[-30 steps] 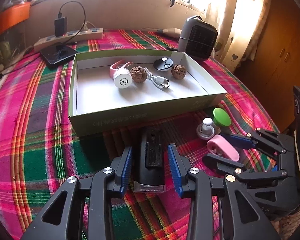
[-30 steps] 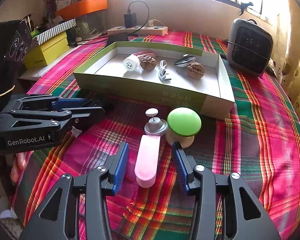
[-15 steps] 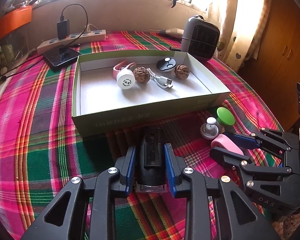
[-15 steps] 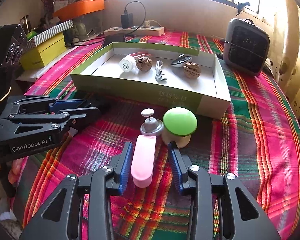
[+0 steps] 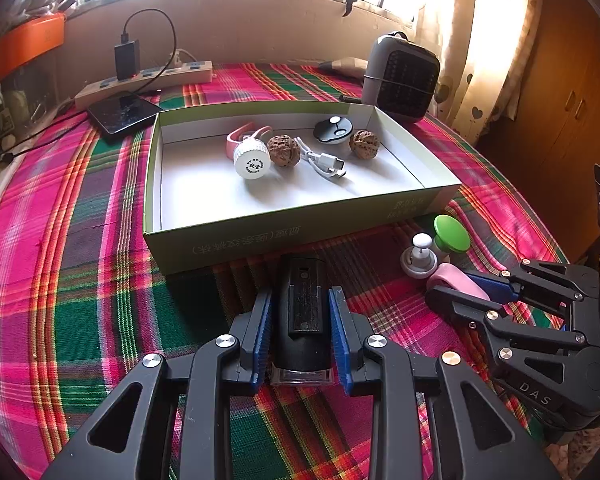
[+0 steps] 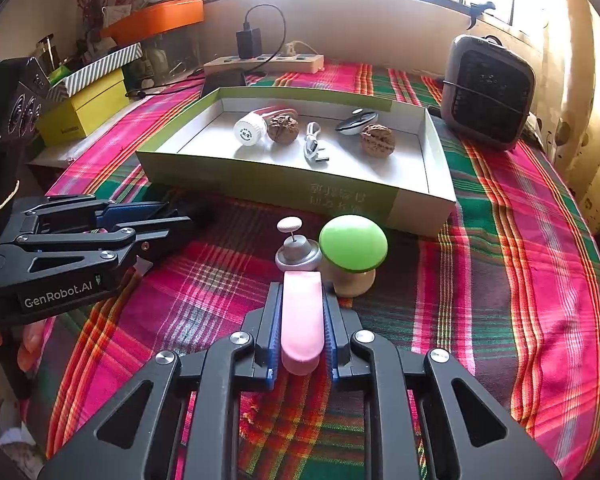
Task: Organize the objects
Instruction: 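Close the left gripper on the black device while the right gripper closes on the pink handle, then lift and carry the black device and pink handle over the box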
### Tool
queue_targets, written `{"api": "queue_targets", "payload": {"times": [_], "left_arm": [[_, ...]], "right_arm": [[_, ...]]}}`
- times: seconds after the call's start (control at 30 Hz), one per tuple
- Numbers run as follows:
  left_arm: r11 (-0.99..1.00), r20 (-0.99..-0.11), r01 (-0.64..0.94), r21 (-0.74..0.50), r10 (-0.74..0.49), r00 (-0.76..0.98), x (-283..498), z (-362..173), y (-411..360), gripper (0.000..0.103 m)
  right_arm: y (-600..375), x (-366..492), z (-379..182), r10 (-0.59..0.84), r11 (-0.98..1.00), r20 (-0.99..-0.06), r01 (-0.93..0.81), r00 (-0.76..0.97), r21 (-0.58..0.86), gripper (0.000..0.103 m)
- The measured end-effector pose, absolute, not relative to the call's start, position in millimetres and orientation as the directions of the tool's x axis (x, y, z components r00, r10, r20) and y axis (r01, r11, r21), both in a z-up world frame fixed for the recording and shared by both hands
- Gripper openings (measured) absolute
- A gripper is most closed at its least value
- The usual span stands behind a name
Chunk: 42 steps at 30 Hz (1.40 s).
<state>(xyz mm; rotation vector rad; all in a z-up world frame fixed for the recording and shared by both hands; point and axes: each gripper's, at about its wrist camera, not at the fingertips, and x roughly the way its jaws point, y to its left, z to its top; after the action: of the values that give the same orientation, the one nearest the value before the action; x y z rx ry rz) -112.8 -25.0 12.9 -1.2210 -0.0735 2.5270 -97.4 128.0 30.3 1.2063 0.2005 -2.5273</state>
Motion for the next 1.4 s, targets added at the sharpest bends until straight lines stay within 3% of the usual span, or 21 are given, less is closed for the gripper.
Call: {"api": "queue_targets", "payload": {"times": [1.4], "left_arm": [[-0.947,-0.742,-0.255,-0.195,0.312,-0.594,-108,29,-27,0.025]], "right_arm": [[135,-93,43,-0.311,-0.927,-0.747,0.360,-0.587,0.103,0.018]]}}
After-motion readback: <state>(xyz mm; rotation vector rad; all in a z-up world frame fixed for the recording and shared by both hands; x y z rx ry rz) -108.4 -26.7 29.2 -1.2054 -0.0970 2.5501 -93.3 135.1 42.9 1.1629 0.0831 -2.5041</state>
